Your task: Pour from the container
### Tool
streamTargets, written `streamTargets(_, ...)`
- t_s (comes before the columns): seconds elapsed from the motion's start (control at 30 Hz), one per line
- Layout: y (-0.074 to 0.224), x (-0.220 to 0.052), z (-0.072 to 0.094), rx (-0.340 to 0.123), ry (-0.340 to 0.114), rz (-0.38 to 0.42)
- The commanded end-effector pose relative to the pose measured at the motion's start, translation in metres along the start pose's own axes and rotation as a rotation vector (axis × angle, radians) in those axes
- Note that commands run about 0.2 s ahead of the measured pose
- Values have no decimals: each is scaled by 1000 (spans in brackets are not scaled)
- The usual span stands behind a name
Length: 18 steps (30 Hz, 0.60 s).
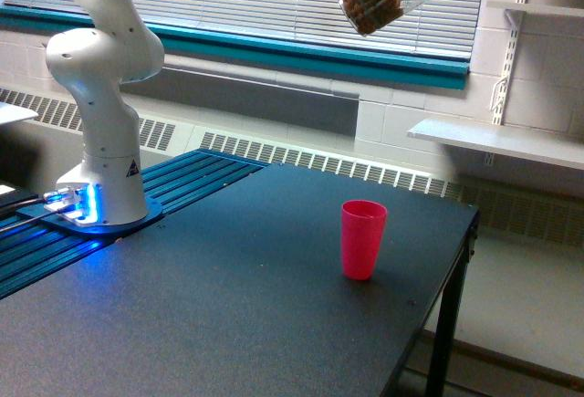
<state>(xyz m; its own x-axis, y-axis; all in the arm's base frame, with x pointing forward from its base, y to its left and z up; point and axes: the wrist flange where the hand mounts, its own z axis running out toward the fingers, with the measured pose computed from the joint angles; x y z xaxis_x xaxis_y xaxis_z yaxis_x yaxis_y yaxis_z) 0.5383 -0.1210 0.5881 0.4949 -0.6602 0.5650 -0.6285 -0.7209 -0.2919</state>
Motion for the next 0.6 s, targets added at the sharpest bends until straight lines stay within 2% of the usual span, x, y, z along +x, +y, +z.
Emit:
streamTargets(0.03,2,-14,27,-35,-44,-10)
streamTargets(0.3,-3,-21,27,-30,-53,-19)
streamTargets(0.6,-7,-30,26,-46,-54,-40)
